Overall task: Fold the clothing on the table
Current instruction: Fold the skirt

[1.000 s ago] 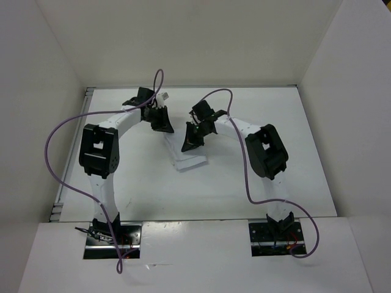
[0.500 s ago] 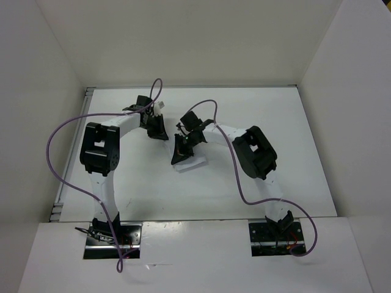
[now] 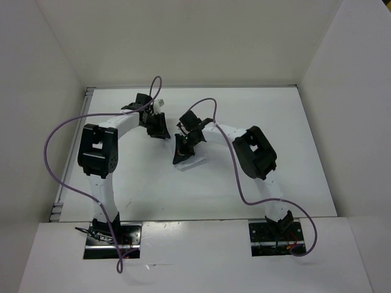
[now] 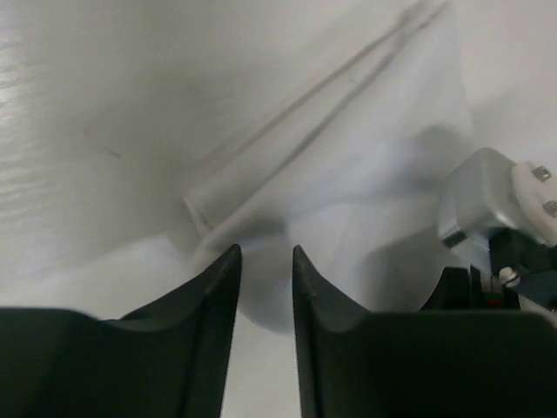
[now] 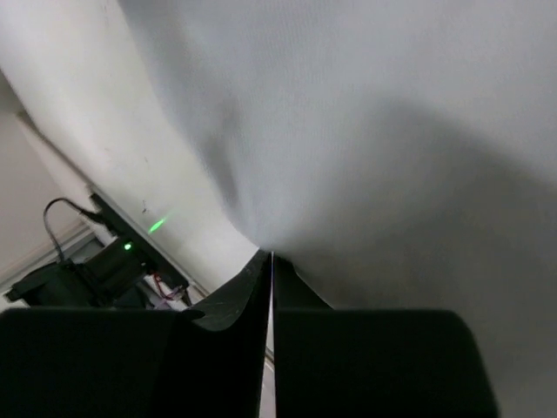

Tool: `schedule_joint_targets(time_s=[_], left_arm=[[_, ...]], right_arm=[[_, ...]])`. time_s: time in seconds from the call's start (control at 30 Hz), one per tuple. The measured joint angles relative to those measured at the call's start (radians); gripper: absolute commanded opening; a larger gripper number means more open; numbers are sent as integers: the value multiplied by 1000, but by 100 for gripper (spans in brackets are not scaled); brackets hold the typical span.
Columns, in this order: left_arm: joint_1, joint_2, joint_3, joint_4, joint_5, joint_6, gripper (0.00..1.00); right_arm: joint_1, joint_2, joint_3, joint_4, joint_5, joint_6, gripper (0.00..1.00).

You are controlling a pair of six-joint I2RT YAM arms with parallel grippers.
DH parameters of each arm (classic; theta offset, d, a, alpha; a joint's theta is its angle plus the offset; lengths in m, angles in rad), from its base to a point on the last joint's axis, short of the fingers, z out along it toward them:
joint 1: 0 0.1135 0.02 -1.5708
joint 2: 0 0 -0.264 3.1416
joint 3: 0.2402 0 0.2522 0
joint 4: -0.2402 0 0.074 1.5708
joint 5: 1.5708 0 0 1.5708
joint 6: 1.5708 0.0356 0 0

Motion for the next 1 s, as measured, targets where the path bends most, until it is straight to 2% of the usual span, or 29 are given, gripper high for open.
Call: schedule_joint_targets(time_s=[0.1, 0.13, 0.2, 0.3, 0.33, 0.37, 0.53, 0.73, 0.87, 1.0], left_arm=[[4, -70, 5, -33, 7, 2, 45], [6, -113, 5, -38, 16, 2, 46], [8, -206, 5, -38, 37, 3, 47], [11, -380, -10, -12, 79, 7, 57], [11, -438, -30, 4, 95, 11, 75], [11, -490, -51, 10, 109, 25, 100], [11, -666, -211, 20, 159, 47, 100], [16, -741, -445, 3, 154, 50, 100], [16, -809, -496, -26, 124, 50, 100], [15, -872, -495, -24, 96, 51, 100]], right_arm=[[1, -72, 0, -62, 92, -22, 24], [0, -118, 0, -85, 140, -31, 36], [-5, -220, 0, -109, 215, -43, 40], [-23, -433, -30, -103, 308, -67, 46], [-36, -518, -54, -97, 332, -73, 48], [-51, -583, -79, -89, 348, -78, 48], [-163, -870, -295, -48, 425, -90, 52], [-312, -991, -515, -72, 484, -90, 56], [-407, -1078, -568, -98, 493, -103, 60], [-424, -1122, -569, -95, 475, -126, 67]])
